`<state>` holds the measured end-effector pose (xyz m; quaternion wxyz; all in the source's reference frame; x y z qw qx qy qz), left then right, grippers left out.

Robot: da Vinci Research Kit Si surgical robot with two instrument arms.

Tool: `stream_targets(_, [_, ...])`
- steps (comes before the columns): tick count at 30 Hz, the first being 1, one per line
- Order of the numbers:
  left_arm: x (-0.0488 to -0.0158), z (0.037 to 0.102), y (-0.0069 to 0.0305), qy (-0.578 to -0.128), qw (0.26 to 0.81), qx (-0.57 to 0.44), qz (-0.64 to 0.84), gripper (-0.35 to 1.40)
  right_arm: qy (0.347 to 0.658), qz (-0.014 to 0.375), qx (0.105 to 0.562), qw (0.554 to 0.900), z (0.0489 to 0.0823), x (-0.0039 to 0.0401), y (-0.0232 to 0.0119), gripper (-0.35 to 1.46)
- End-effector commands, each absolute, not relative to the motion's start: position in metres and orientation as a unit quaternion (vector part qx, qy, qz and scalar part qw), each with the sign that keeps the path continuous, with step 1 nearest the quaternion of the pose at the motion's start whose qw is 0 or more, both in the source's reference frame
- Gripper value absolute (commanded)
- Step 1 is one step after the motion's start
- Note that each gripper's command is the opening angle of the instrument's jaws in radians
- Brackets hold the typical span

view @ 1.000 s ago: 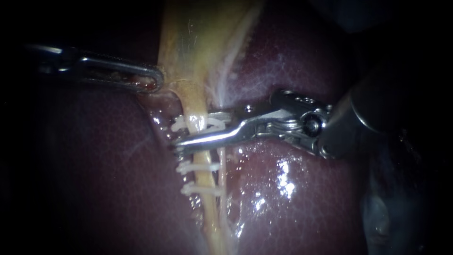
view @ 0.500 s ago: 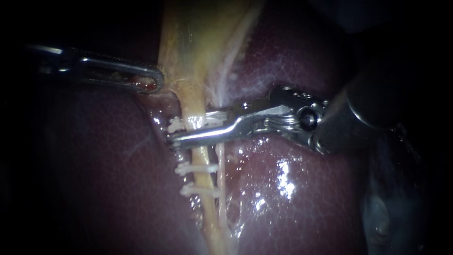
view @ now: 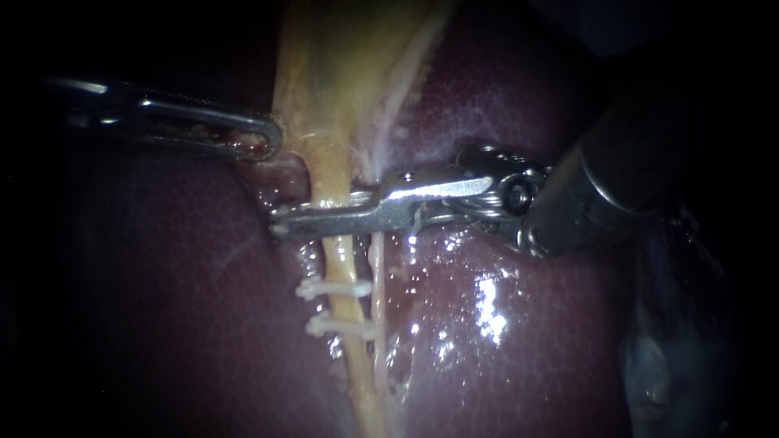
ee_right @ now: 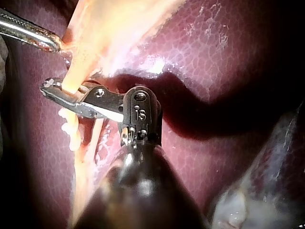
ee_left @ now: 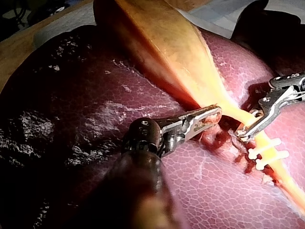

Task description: Clipping third clip left tube

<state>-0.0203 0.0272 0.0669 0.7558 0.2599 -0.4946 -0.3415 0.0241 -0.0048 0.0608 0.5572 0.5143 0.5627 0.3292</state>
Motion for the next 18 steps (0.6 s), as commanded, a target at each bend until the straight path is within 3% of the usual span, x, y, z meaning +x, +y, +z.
stream_targets(1, [-0.0203,0.0669,0.0272,-0.495,0.756,0.26,-0.341,-0.35,0.562,0.326,0.517,0.557,0.0607,0.0241,-0.0049,-0.35])
stream_targets(18, [-0.0204,0.067,0.0272,-0.495,0.756,0.261,-0.34,-0.35,0.562,0.323,0.517,0.559,0.0609,0.0243,-0.0055,-0.35])
